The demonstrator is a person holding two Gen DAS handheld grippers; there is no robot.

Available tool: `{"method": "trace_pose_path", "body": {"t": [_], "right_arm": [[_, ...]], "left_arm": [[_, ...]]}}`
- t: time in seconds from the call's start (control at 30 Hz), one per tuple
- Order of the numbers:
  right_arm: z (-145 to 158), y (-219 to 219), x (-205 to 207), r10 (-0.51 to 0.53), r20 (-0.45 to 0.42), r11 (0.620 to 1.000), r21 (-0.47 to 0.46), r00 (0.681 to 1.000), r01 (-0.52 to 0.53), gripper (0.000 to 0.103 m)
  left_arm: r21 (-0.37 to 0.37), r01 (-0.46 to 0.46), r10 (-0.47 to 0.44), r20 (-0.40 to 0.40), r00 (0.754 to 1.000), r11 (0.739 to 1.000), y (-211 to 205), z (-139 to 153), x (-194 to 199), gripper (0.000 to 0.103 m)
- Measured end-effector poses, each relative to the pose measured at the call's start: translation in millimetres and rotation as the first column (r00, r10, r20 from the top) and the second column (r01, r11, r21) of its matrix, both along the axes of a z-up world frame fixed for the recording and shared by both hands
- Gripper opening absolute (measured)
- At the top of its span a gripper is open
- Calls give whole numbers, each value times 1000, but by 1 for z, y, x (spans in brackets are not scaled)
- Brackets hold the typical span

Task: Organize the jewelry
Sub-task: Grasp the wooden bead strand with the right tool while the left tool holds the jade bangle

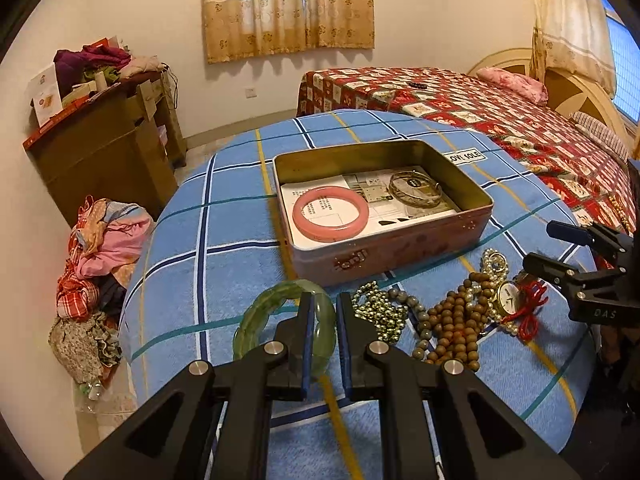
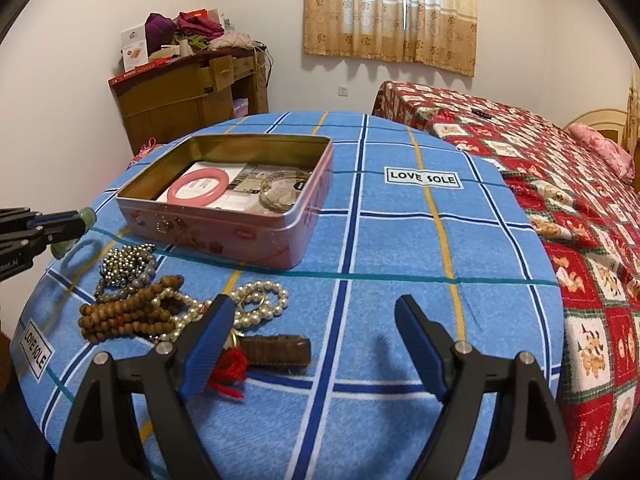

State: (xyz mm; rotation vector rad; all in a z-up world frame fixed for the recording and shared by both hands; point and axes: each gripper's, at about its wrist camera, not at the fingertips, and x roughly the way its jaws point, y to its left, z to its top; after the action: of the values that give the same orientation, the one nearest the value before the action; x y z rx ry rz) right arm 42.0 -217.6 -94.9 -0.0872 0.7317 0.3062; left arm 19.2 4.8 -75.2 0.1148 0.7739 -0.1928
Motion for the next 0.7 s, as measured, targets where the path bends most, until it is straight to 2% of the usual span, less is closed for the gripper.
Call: {"method": "trace_pose_path", "body": {"t": [0.27, 0.53, 0.7], "right_arm": [[3, 35, -5, 94, -7, 996, -6, 996, -94, 78], [8, 58, -5, 144, 10, 990, -7, 990, -144, 77], [4, 69, -2, 175, -10, 985, -3, 984, -175, 72]], "left_arm": [[1, -13, 13, 15, 1000, 1000, 7, 5, -5, 10], [4, -33, 33, 13, 999, 999, 16, 4, -5, 10], [7, -33, 32, 7, 999, 999, 19, 2, -7, 10]]}}
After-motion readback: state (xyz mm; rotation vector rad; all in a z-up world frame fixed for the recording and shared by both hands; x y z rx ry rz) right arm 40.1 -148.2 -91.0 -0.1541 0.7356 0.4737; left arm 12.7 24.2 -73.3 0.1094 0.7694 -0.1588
